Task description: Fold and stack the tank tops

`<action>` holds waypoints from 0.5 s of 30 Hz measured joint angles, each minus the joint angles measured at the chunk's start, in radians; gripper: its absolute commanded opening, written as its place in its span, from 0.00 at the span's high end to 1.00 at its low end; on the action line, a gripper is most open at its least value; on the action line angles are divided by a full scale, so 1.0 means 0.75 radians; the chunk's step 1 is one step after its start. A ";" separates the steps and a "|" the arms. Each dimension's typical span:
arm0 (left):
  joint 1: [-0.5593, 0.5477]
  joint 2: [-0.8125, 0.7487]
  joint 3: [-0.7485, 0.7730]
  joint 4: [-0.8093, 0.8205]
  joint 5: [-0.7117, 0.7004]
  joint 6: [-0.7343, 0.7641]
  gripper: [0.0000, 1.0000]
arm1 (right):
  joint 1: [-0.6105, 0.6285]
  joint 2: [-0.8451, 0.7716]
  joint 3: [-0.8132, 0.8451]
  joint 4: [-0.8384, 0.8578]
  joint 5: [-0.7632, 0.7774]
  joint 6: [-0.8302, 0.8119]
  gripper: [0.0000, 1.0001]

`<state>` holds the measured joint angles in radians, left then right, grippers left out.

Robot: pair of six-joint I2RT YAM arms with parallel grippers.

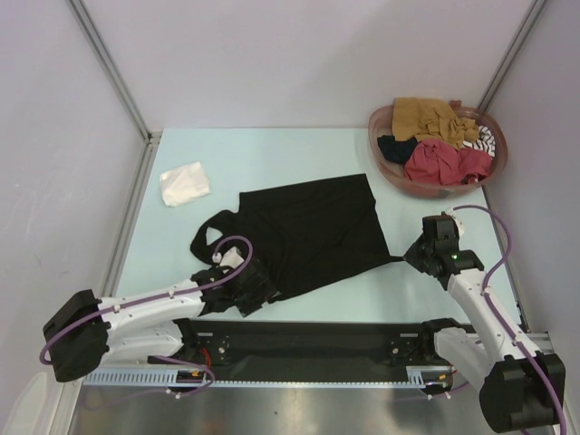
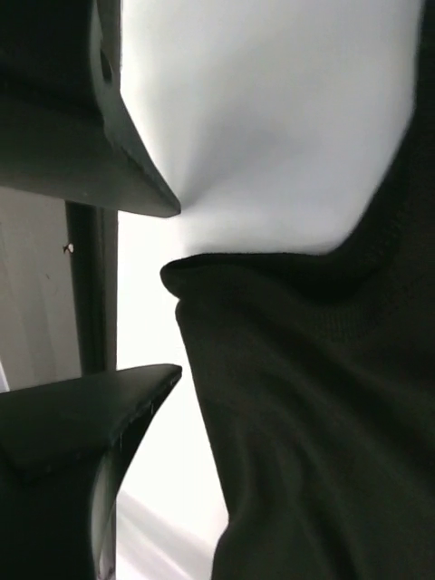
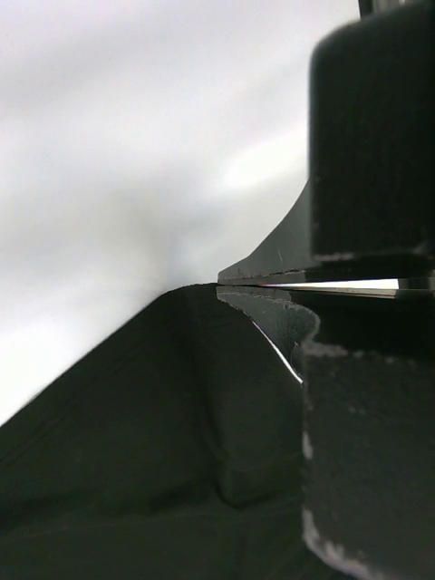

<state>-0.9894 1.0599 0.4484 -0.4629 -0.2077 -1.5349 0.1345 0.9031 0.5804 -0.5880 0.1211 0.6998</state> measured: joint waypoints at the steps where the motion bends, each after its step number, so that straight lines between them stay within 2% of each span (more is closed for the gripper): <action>1: -0.003 0.000 0.010 -0.013 -0.009 0.025 0.27 | -0.001 0.000 -0.001 -0.003 -0.002 -0.001 1.00; 5: -0.012 -0.010 0.054 -0.026 -0.043 0.215 0.18 | -0.002 0.001 -0.001 -0.003 -0.006 -0.001 1.00; 9: -0.019 -0.018 0.078 -0.012 -0.038 0.502 0.00 | -0.002 0.008 -0.007 0.003 -0.016 -0.001 1.00; 11: -0.038 0.006 0.100 -0.011 -0.030 0.654 0.02 | -0.002 0.015 -0.011 0.005 -0.024 -0.002 1.00; 13: -0.077 0.057 0.147 -0.030 -0.037 0.769 0.11 | -0.002 0.025 -0.014 0.008 -0.033 -0.002 1.00; 14: -0.106 0.097 0.180 -0.033 -0.046 0.830 0.23 | -0.002 0.031 -0.014 0.009 -0.033 -0.002 1.00; 15: -0.134 0.134 0.213 -0.035 -0.057 0.880 0.26 | -0.002 0.036 -0.014 0.012 -0.035 -0.002 1.00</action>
<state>-1.0897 1.1606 0.6079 -0.4892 -0.2504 -0.8745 0.1333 0.9298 0.5701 -0.5793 0.0952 0.6983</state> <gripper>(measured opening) 0.843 0.009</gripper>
